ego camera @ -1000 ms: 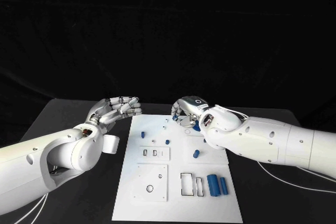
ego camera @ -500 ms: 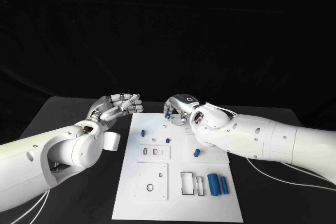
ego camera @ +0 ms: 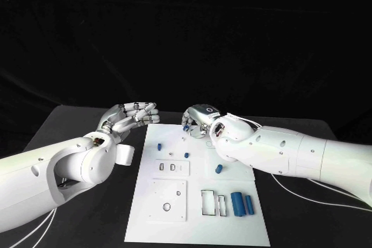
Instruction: Assemble the parts on the task board
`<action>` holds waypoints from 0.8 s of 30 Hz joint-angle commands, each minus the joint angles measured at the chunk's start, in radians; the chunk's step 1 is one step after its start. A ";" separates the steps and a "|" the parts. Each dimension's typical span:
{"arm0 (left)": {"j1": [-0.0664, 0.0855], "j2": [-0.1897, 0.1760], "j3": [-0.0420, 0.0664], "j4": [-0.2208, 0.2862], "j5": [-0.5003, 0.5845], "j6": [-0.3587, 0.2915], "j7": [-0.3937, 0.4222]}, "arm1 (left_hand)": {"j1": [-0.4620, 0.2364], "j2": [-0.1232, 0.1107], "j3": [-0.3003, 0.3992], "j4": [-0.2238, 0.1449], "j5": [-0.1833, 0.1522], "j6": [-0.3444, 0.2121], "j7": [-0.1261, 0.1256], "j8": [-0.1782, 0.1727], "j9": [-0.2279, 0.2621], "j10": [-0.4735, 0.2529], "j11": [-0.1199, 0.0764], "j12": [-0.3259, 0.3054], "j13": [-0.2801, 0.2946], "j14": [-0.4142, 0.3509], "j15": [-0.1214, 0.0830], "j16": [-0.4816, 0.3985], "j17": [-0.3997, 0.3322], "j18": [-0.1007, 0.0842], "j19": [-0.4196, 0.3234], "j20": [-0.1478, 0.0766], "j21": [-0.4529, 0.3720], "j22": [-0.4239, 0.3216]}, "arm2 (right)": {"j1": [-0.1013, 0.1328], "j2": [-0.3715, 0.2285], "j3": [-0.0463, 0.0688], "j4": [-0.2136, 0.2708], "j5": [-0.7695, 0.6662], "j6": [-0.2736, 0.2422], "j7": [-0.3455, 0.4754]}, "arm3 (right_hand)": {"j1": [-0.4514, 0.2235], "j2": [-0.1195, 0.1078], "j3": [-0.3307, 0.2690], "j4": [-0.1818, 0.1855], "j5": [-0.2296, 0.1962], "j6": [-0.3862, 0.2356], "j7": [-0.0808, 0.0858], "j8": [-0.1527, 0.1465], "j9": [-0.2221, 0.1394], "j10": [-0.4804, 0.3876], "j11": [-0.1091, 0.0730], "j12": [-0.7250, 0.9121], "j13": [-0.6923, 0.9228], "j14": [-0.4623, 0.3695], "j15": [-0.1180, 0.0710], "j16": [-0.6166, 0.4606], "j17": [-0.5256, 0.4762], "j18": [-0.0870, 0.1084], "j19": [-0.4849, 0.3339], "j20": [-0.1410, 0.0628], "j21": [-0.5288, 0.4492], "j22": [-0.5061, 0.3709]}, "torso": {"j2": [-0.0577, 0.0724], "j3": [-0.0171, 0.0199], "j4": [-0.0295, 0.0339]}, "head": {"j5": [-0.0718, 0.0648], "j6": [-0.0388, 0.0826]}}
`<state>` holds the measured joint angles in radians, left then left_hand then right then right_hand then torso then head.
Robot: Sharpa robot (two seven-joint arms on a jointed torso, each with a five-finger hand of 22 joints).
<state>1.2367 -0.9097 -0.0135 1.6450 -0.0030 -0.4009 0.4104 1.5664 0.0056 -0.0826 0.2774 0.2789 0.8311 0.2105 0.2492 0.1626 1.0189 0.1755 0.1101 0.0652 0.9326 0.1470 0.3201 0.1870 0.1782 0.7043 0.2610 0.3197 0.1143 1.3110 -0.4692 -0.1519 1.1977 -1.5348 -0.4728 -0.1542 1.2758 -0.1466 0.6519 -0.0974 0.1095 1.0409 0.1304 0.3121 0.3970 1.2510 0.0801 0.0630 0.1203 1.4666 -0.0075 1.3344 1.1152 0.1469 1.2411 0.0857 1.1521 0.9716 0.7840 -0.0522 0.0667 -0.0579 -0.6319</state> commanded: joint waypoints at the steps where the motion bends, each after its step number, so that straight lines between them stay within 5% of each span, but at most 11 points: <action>1: 0.003 0.002 0.001 0.003 0.004 0.021 0.003 | -0.006 -0.007 -0.002 0.006 -0.004 -0.007 0.008 -0.004 0.001 0.001 0.006 -0.006 0.001 -0.006 0.001 -0.006 0.001 0.005 0.005 0.002 -0.004 -0.001 | -0.001 0.002 0.000 -0.006 -0.007 0.030 -0.016 | 0.000 -0.005 0.007 0.000 0.003 -0.008 0.000 0.003 0.002 0.015 -0.013 0.004 0.015 0.029 -0.001 0.003 0.001 -0.019 -0.001 -0.002 0.005 0.002 | 0.002 -0.0002 0.0010 | 0.000 -0.002; 24: 0.006 0.000 0.001 0.006 0.004 0.025 0.001 | -0.008 -0.006 -0.003 0.007 -0.006 -0.007 0.009 -0.004 0.001 0.001 0.007 -0.007 0.001 -0.006 0.002 -0.007 0.001 0.005 0.005 0.002 -0.004 -0.002 | -0.003 0.017 -0.001 -0.021 -0.019 0.035 -0.035 | -0.008 -0.014 0.018 0.000 0.001 -0.023 0.004 -0.002 0.008 0.002 -0.009 -0.001 0.017 0.024 0.002 -0.002 -0.012 -0.016 -0.011 0.001 -0.002 -0.005 | 0.004 -0.0016 0.0006 | 0.004 -0.003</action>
<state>1.2408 -0.9113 -0.0136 1.6480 -0.0013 -0.3954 0.4076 1.5629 0.0021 -0.0854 0.2801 0.2789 0.8311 0.2105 0.2492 0.1626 1.0189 0.1755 0.1067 0.0652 0.9327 0.1470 0.3162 0.1868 0.1782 0.7043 0.2610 0.3197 0.1144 1.3089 -0.4540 -0.1531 1.1794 -1.5386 -0.4501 -0.1737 1.2670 -0.1554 0.6673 -0.0965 0.1105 1.0212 0.1342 0.3111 0.4062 1.2507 0.0798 0.0625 0.1271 1.4666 -0.0074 1.3344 1.1028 0.1470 1.2359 0.0889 1.1520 0.9665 0.7882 -0.0533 0.0672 -0.0538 -0.6353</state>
